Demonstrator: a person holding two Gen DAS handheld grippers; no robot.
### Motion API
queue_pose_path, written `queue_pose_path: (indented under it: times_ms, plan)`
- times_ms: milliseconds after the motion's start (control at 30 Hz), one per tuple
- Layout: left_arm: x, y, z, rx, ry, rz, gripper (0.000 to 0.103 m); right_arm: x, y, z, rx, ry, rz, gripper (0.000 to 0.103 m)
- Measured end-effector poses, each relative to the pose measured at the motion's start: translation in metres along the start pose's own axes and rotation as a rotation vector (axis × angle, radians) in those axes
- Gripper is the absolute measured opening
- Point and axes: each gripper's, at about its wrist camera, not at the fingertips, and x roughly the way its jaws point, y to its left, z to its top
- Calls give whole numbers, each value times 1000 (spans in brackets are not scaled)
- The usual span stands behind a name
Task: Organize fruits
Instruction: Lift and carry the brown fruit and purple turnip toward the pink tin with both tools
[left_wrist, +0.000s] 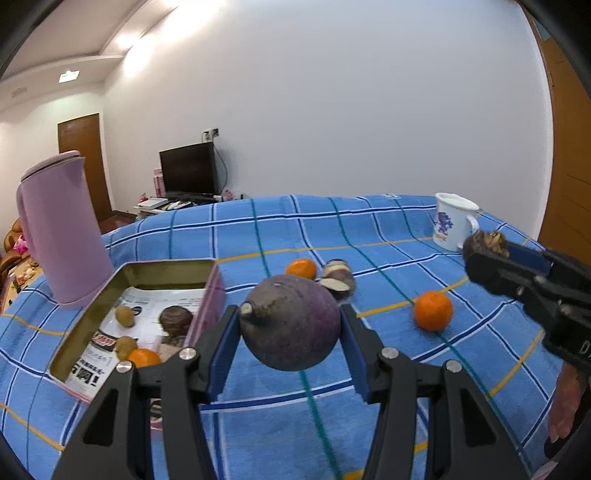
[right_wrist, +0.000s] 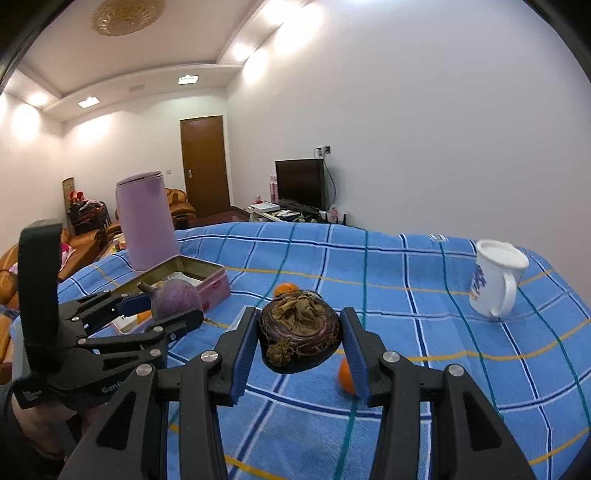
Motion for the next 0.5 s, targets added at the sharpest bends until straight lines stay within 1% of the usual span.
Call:
queue_pose_path:
  times_ms: [267,500]
  plan:
    - [-6,24,2,-28,1,40,55,5,22,21,-41,-18,39,47]
    - [-9,52,6,-42,9,89,55,20,45,37,-75,-10,87,47]
